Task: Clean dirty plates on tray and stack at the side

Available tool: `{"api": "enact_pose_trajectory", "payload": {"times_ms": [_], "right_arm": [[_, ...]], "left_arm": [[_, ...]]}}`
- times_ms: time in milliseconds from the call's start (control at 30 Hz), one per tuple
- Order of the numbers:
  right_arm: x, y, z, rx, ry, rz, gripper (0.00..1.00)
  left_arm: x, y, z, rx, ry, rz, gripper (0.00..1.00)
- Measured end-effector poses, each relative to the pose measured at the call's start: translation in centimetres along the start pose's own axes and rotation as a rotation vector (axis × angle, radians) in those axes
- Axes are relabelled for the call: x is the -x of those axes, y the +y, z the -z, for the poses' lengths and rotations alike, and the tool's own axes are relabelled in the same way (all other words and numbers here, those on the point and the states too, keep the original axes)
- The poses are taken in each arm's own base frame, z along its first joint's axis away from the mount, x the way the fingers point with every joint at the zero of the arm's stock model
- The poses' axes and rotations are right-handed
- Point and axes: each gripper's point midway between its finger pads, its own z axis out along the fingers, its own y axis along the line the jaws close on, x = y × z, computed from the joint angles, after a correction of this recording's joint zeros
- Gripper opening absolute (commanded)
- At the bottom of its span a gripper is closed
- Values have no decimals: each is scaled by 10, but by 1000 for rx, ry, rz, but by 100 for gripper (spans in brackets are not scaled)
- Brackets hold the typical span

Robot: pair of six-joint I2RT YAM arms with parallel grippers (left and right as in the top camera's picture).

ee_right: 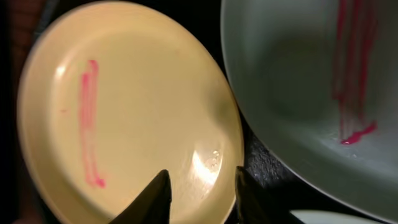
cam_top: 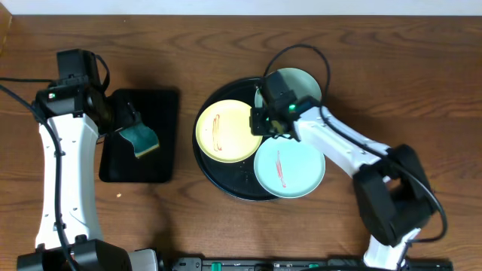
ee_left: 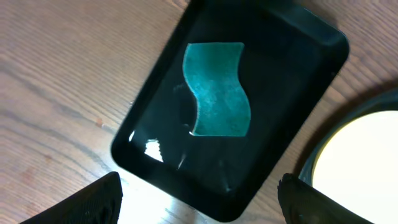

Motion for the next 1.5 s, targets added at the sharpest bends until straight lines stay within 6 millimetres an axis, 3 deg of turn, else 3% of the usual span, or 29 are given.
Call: {"api": "enact_pose_trajectory", "payload": {"times_ms": [167,433,600,733,833,1200,1500], "right_arm": [[-6,-7,-14,-47,14,-8,24],[-2,-16,-17,-96,-10,-18,21],[-1,-16,-19,-105,-16,-22,14],[-9,-17,-32,-124,6,-20,10],[-10,-19,-37,-133,12,-29,1],[-8,-18,-37,-131,10,-45,1],[-8,-18,-37,-132,10,-46,1]], "left_arm": [[1,2,0,10,-4,5,81],[1,3,0,15,-7,8,81],[3,3,0,19,-15,8,81],[3,3,-1,20,-11,9,81],[2,3,-6,25,4,10,81],[2,-1,-51,59,105,26,80],[12,-13,-120,63,156,41,76]]}}
